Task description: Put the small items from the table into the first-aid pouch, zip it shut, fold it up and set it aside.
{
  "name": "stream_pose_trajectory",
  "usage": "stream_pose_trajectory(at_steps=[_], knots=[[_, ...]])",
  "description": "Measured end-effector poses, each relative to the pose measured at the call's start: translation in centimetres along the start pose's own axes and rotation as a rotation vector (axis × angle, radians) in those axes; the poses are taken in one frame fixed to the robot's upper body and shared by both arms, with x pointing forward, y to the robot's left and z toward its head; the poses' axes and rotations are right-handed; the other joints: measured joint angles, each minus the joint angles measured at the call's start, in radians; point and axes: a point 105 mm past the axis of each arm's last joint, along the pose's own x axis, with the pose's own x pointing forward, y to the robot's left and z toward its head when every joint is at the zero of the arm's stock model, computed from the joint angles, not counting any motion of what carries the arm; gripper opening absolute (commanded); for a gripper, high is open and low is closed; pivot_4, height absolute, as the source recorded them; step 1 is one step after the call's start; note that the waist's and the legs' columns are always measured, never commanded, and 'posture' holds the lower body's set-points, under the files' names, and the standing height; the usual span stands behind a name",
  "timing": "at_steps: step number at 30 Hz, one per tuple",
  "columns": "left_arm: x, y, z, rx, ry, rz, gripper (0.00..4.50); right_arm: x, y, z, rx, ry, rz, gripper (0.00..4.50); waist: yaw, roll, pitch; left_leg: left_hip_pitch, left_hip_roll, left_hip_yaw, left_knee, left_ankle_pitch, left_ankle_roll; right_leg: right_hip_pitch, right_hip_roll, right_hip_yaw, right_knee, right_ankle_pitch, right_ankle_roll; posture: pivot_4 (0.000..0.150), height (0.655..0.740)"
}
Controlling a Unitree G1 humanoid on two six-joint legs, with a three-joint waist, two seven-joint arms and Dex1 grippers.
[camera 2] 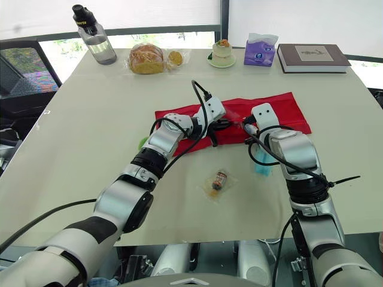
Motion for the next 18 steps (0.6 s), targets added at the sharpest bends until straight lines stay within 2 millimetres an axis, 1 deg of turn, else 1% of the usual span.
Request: stream_pose_trajectory(at_steps=[3, 11, 15, 18], knots=[[0.0, 0.0, 0.0, 0.0, -0.001, 0.001, 0.0, 0.0, -0.2, -0.5, 0.019, 0.018, -0.009, 0.05, 0.0, 0.0, 0.0, 0.0, 0.0, 0.0, 0.0, 0.0, 0.0, 0.0, 0.0, 0.0, 0.0, 0.0, 0.0, 0.15, 0.74], [0.3, -0.2, 0.2, -0.002, -0.007, -0.003, 0.0, 0.0, -0.5, -0.7, 0.041, 0.029, -0.027, 0.05, 0.0, 0.0, 0.0, 0.0, 0.0, 0.0, 0.0, 0.0, 0.0, 0.0, 0.0, 0.0, 0.0, 0.0, 0.0, 0.15, 0.74], [0.3, -0.4, 0.2, -0.003, -0.009, -0.008, 0.0, 0.6, -0.1, -0.1, 0.047, 0.023, -0.022, 0.05, -0.002, 0.0, 0.0, 0.0, 0.0, 0.0, 0.0, 0.0, 0.0, 0.0, 0.0, 0.0, 0.0, 0.0, 0.0, 0.15, 0.74], [0.3, -0.4, 0.2, -0.003, -0.009, -0.012, 0.0, 1.1, 0.8, 0.7, 0.022, 0.008, 0.003, 0.05, -0.003, 0.0, 0.0, 0.001, 0.0, 0.0, 0.0, 0.0, 0.0, 0.0, 0.0, 0.0, 0.0, 0.0, 0.0, 0.15, 0.74]])
